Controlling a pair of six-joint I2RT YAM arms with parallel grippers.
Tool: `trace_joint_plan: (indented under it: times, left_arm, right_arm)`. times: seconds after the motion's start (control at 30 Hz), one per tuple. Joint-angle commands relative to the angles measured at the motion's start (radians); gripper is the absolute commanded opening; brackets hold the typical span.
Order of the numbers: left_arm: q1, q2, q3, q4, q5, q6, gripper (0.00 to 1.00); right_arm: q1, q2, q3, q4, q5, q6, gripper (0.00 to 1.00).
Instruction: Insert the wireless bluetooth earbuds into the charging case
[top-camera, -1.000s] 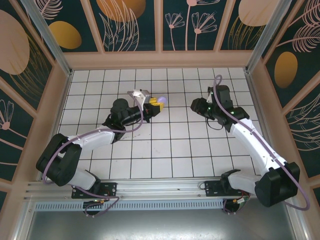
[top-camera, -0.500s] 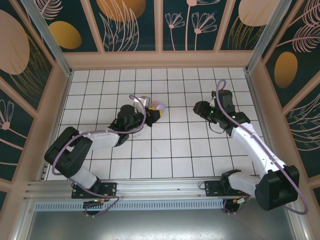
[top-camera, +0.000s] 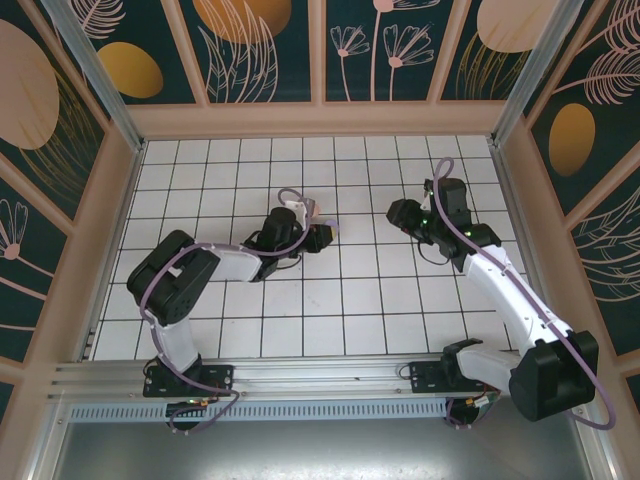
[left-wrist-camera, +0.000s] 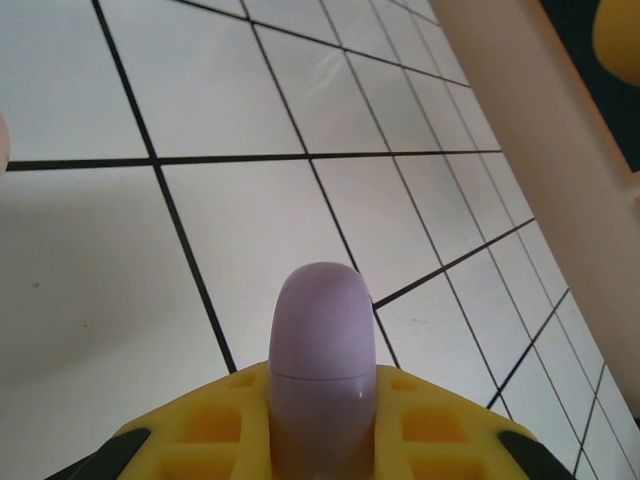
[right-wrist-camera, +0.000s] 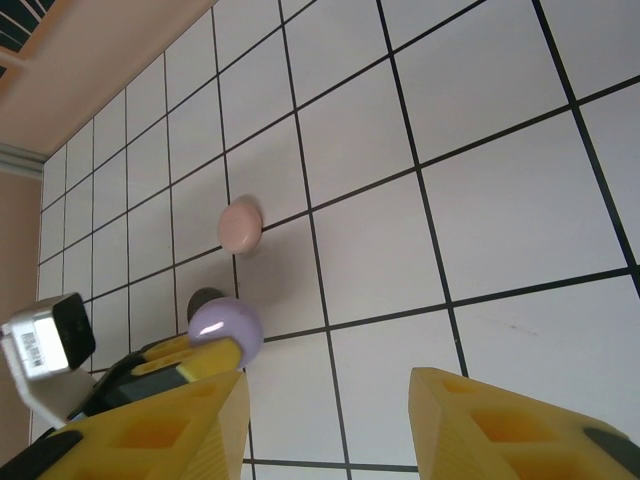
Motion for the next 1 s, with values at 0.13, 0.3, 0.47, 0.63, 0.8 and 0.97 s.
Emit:
trace_joint_plan:
  times: [0.13,0.3,0.47,0.63,0.8,0.97]
  left_arm:
    - [-0.008,0.091,0.090,-0.122,-0.029,-0.022,0.02]
    - [-0.007,0.130,0.116,-0.179,-0.059,0.006,0.08]
    - [-0.009,0.160,0.146,-0.237,-0.074,0.035,0.16]
    - [-0.009,0.171,0.183,-0.311,-0.107,0.062,0.29]
    - [-0.009,0.152,0.192,-0.369,-0.160,0.088,0.35]
    - [-0.009,0.126,0.205,-0.419,-0.211,0.112,0.41]
  right_arm:
    - [-0.015,0.009,0.001,0.024,-0.019,0.002,0.47]
    - [-0.017,0.009,0.002,0.022,-0.019,0.001,0.47]
    - [-0.019,0.010,0.005,0.019,-0.021,0.001,0.47]
    - [-0.020,0.009,0.013,0.014,-0.021,-0.001,0.47]
    - [-0.022,0.007,0.016,0.014,-0.023,-0.001,0.48]
    - [-0.022,0.003,0.015,0.014,-0.021,0.001,0.50]
